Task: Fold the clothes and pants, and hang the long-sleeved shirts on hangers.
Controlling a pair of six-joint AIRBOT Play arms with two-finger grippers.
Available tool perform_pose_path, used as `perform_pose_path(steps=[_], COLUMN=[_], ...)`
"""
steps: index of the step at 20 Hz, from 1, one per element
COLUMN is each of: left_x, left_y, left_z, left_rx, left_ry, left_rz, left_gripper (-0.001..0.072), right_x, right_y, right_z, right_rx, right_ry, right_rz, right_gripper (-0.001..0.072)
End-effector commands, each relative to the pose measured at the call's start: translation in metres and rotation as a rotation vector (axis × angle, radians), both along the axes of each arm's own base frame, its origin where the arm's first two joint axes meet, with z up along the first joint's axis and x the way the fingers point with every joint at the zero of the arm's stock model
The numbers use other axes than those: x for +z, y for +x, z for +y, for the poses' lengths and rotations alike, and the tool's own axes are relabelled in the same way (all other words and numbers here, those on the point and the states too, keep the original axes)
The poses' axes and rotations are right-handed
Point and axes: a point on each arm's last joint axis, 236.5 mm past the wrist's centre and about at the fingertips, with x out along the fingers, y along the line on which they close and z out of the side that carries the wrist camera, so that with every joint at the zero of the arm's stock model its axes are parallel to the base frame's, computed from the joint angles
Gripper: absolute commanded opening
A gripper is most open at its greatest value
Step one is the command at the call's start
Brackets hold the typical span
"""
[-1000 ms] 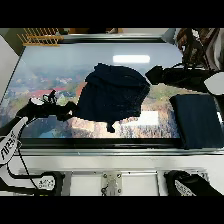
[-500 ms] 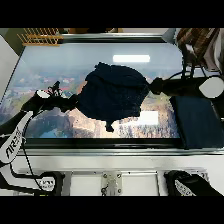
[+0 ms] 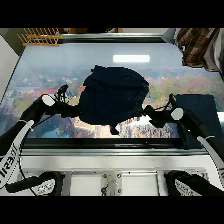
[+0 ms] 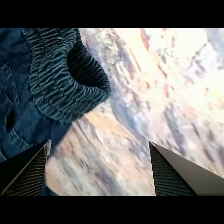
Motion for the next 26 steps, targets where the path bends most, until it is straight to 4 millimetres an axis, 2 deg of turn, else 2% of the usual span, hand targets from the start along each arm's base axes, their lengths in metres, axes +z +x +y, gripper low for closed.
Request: perform_pose_path(steps=[1, 6, 11, 16, 20, 21, 22, 23, 25, 26], left_x=[-0.009, -0.012, -0.012, -0.012, -0.012, -0.012, -0.012, -0.012, -0.012, -0.012], left_y=[-0.021, -0.03, -0.03, -0.032, -0.032, -0.032, -0.032, -0.032, -0.032, -0.032], left_z=[-0.002, -0.003, -0.003, -0.003, -0.003, -0.003, -0.003, -0.003, -0.003, -0.003], left_rx=[0.003, -0.007, 0.006, 0.003, 0.003, 0.003, 0.003, 0.003, 0.001, 0.002], left_ry=[0.018, 0.013, 0.01, 0.009, 0.009, 0.009, 0.009, 0.009, 0.011, 0.01], left_rz=[0.004, 0.035, 0.042, 0.047, 0.047, 0.047, 0.047, 0.048, 0.048, 0.048], left_gripper=[0.0014, 0.0014, 0.0013, 0.0014, 0.0013, 0.0014, 0.0013, 0.0014, 0.0013, 0.0013], right_x=[-0.025, -0.028, -0.03, -0.014, -0.024, -0.029, -0.032, -0.033, -0.033, -0.031], right_y=[0.026, 0.051, 0.057, 0.063, 0.059, 0.058, 0.057, 0.057, 0.055, 0.053], right_z=[0.013, 0.021, 0.021, 0.022, 0.023, 0.023, 0.023, 0.022, 0.022, 0.024], right_rx=[-0.15, -0.186, -0.186, -0.112, -0.08, -0.075, -0.064, -0.055, -0.021, 0.024], right_ry=[0.137, 0.157, 0.122, 0.088, 0.066, 0.062, 0.054, 0.046, 0.022, 0.005], right_rz=[-0.042, -0.146, -0.174, -0.246, -0.23, -0.219, -0.218, -0.218, -0.227, -0.237], right_gripper=[0.0718, 0.0716, 0.0714, 0.0706, 0.0694, 0.0613, 0.0265, 0.0115, 0.0096, 0.0044])
